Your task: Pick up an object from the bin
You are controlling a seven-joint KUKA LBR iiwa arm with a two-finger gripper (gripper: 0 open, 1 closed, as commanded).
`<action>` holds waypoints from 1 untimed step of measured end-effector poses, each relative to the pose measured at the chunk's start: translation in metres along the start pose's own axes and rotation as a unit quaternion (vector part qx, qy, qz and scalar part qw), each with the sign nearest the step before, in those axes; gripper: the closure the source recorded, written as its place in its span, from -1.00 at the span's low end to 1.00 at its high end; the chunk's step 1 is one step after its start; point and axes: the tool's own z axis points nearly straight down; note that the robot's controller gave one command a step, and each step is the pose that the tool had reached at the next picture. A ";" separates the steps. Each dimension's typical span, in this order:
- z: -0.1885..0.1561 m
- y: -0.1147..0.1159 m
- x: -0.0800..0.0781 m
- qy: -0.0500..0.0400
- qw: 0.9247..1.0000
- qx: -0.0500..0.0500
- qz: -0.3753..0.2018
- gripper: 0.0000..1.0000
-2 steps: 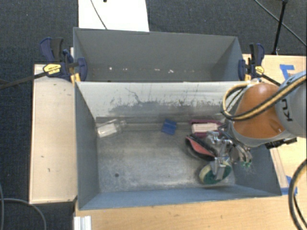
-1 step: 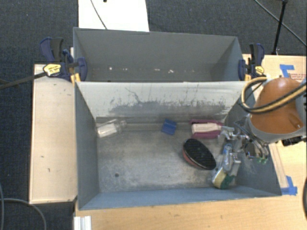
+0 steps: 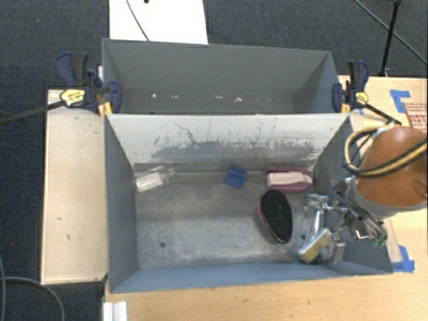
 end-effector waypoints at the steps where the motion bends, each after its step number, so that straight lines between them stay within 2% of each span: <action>1: 0.033 0.002 -0.006 -0.007 0.995 0.002 -0.097 -1.00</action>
Offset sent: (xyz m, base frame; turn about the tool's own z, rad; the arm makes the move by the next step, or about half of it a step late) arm -0.0004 0.0023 -0.0370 -0.1951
